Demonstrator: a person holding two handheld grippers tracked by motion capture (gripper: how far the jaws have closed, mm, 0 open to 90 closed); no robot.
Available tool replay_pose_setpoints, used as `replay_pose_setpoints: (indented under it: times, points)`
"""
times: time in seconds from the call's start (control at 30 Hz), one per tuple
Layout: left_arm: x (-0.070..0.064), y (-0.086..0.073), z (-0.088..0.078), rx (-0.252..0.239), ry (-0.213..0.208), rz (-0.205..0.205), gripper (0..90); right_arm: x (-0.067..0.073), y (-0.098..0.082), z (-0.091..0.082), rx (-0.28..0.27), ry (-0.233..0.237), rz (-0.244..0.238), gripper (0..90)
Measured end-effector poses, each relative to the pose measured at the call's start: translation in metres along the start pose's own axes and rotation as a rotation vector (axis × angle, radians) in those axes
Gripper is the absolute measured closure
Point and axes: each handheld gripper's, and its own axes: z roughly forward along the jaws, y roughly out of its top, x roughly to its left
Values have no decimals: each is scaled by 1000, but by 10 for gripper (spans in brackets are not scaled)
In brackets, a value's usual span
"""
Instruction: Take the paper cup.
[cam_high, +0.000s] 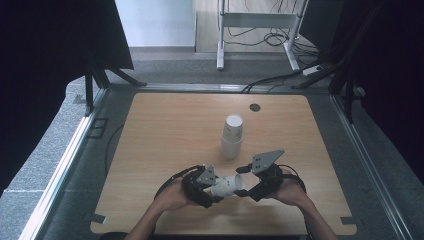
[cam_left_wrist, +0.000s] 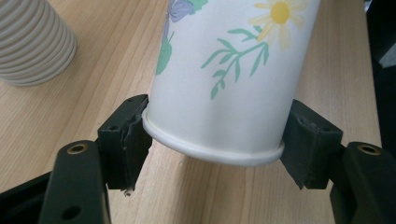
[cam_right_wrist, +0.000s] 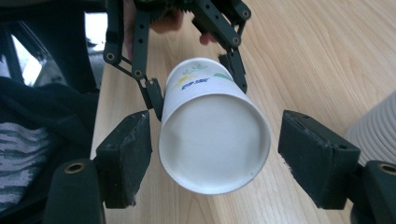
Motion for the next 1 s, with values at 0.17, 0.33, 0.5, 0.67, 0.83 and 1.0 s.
replay_pose_setpoints:
  times: [0.17, 0.33, 0.5, 0.67, 0.83, 1.0]
  points:
    - [-1, 7, -4, 48, 23, 19, 306, 6, 6, 0, 86, -31, -22, 228]
    - [-4, 13, -5, 105, 50, 48, 306, 12, 11, 5, 165, -52, -51, 224]
    - [-9, 19, -4, 158, 68, 83, 306, 16, 13, 16, 260, -72, -78, 226]
    - [-14, 23, -3, 207, 83, 123, 306, 19, 13, 24, 303, -71, -90, 239]
    - [-20, 27, -1, 232, 92, 151, 307, 21, 13, 29, 337, -62, -110, 254]
    - [-23, 29, 0, 252, 100, 171, 307, 22, 13, 34, 355, -55, -129, 266]
